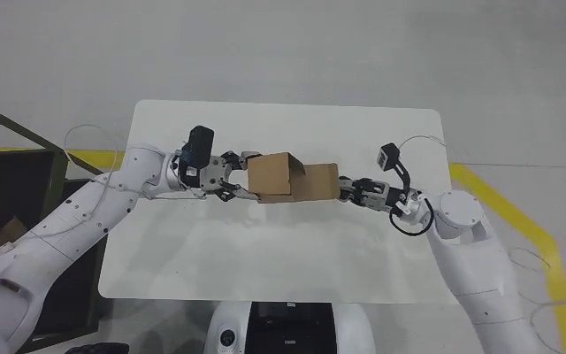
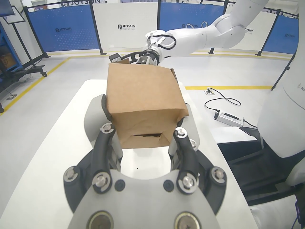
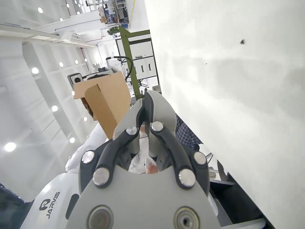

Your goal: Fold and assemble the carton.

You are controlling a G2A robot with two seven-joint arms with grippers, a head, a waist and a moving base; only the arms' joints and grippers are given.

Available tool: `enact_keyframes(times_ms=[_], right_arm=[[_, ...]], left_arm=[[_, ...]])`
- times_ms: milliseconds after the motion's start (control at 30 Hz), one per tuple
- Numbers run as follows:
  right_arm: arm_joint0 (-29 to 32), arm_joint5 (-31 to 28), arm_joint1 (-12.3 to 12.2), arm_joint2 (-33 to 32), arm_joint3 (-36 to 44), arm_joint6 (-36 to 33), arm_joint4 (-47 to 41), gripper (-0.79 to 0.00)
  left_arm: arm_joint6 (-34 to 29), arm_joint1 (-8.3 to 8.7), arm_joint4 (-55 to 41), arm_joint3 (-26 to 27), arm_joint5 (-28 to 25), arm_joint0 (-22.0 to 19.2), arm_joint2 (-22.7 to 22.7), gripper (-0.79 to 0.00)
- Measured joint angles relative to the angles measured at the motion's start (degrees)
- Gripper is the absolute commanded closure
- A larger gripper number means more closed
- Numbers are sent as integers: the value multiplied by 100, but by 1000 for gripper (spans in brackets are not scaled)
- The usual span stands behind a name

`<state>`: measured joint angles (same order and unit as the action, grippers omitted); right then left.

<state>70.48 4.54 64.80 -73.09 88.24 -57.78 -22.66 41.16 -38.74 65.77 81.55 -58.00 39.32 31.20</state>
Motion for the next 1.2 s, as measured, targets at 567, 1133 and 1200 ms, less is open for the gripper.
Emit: enact_keyframes(times_ms=[567, 1133, 1200], right_arm=[[-273, -277, 131, 649, 181, 324, -238, 0], [-319, -252, 88, 581, 305, 342, -84, -120], [-319, -268, 84, 581, 337, 346, -60, -120]], left_arm=[[-882, -239, -177, -106, 0, -206, -448, -237], [-959, -257, -285, -132, 0, -269, -513, -246], [-983, -256, -303, -146, 0, -273, -517, -246]])
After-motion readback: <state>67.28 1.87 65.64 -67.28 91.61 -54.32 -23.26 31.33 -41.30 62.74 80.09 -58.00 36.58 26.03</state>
